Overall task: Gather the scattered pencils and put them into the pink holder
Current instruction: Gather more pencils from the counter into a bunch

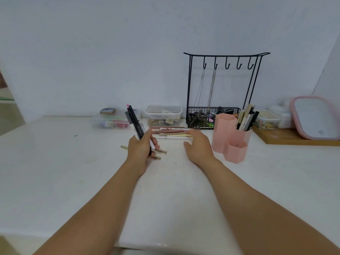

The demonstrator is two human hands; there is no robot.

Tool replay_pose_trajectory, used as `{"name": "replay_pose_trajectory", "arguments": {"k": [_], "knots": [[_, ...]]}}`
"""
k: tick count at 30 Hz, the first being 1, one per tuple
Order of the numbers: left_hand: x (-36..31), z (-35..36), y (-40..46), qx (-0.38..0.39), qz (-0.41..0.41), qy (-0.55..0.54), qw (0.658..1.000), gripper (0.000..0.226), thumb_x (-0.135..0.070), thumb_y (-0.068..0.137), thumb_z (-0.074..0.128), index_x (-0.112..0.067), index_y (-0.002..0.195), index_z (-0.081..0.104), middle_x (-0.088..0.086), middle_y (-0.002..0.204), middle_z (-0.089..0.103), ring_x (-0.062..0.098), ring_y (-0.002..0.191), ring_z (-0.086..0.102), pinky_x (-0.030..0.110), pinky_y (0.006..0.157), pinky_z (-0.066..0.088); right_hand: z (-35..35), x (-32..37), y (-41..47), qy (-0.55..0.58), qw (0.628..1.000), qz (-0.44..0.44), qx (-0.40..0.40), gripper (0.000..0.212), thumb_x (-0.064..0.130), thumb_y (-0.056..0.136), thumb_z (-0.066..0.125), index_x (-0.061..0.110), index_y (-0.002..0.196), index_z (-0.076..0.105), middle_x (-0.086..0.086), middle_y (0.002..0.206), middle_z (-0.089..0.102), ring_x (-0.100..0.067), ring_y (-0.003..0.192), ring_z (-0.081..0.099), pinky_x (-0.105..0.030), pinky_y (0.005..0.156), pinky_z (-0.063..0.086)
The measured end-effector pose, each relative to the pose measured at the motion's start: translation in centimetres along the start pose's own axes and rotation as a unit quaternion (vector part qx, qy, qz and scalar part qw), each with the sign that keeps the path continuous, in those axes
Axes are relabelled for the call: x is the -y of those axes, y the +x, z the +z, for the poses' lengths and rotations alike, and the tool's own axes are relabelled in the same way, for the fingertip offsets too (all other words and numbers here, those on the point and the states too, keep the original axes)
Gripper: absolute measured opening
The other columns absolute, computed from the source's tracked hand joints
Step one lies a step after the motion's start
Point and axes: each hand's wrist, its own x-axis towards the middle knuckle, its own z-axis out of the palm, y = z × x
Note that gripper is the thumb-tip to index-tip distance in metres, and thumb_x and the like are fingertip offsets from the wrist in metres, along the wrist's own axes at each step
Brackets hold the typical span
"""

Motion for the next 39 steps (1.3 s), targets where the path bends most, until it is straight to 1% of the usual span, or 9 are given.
{"name": "replay_pose_trajectory", "arguments": {"k": [3,9,13,16,21,26,31,35,39], "knots": [[0.1,-0.1,0.2,0.002,0.005,0.0,1.0,0.02,-0.025,0.101,0.062,-0.012,0.085,0.058,0.003,0.063,0.058,0.013,0.048,0.055,0.023,0.038,0.036,0.5,-0.5,0.4,-0.027,0.999,-0.009,0.02,0.037,0.011,0.094,0.058,0.014,0.131,0.057,-0.008,0.135,0.056,-0.028,0.125,0.05,-0.033,0.102,0.04],[0.3,-0.1,0.1,0.01,0.008,0.014,1.0,0.025,-0.034,0.097,0.066,-0.018,0.081,0.054,-0.005,0.055,0.048,0.01,0.044,0.043,0.02,0.039,0.028,0.9,-0.6,0.6,-0.109,0.992,0.0,0.071,0.046,0.023,0.099,0.051,0.015,0.144,0.044,-0.01,0.143,0.052,-0.033,0.131,0.041,-0.041,0.104,0.041],[0.1,-0.1,0.0,-0.001,-0.001,0.006,1.0,0.035,-0.041,0.095,0.068,-0.02,0.078,0.046,-0.005,0.056,0.045,0.009,0.043,0.04,0.019,0.039,0.027,0.8,-0.4,0.7,-0.14,0.988,-0.016,0.063,0.036,0.021,0.1,0.05,0.015,0.134,0.055,-0.01,0.14,0.051,-0.032,0.125,0.044,-0.04,0.1,0.043],[0.0,0.0,0.0,-0.011,-0.004,0.008,1.0,0.039,-0.045,0.093,0.069,-0.021,0.077,0.043,-0.005,0.056,0.044,0.008,0.042,0.039,0.018,0.037,0.027,0.9,-0.3,0.9,-0.142,0.989,-0.007,0.042,0.023,0.02,0.098,0.053,0.014,0.113,0.069,-0.01,0.123,0.061,-0.029,0.116,0.051,-0.037,0.091,0.047],[-0.2,0.1,-0.1,-0.005,0.005,0.013,1.0,0.04,-0.045,0.093,0.068,-0.02,0.076,0.042,-0.004,0.057,0.043,0.008,0.042,0.04,0.019,0.038,0.027,0.9,-0.2,1.2,-0.095,0.995,0.029,0.019,0.015,0.015,0.094,0.061,0.011,0.092,0.075,-0.006,0.104,0.068,-0.023,0.094,0.062,-0.028,0.074,0.045],[-0.2,0.0,-0.1,-0.009,0.01,0.012,1.0,0.038,-0.045,0.094,0.067,-0.019,0.076,0.048,-0.004,0.056,0.049,0.008,0.043,0.045,0.02,0.038,0.03,1.4,0.5,1.4,-0.001,0.999,0.022,0.038,0.009,0.019,0.096,0.058,0.018,0.09,0.065,0.004,0.083,0.059,-0.018,0.077,0.053,-0.029,0.067,0.04],[-0.4,-0.1,-0.1,-0.011,0.001,-0.007,1.0,0.034,-0.045,0.094,0.067,-0.016,0.08,0.054,-0.002,0.057,0.054,0.013,0.047,0.049,0.023,0.038,0.033,2.9,1.1,1.1,0.079,0.995,-0.007,0.055,0.006,0.026,0.095,0.061,0.021,0.093,0.061,0.007,0.085,0.059,-0.01,0.076,0.053,-0.025,0.068,0.04],[-0.4,0.0,-0.2,-0.007,0.003,0.019,1.0,0.039,-0.046,0.094,0.067,-0.018,0.072,0.05,-0.003,0.056,0.052,0.01,0.045,0.044,0.02,0.039,0.03,3.3,2.5,0.5,0.181,0.981,-0.044,0.051,0.005,0.021,0.092,0.066,0.019,0.088,0.065,0.007,0.081,0.06,-0.005,0.071,0.052,-0.017,0.067,0.04],[-0.2,-0.1,-0.1,-0.002,0.01,0.024,1.0,0.04,-0.046,0.092,0.07,-0.018,0.072,0.049,-0.002,0.057,0.05,0.01,0.044,0.043,0.019,0.039,0.032,3.2,3.7,-0.3,0.216,0.972,-0.078,0.047,0.007,0.017,0.091,0.067,0.018,0.084,0.065,0.007,0.076,0.06,-0.002,0.065,0.051,-0.011,0.064,0.041]]}}
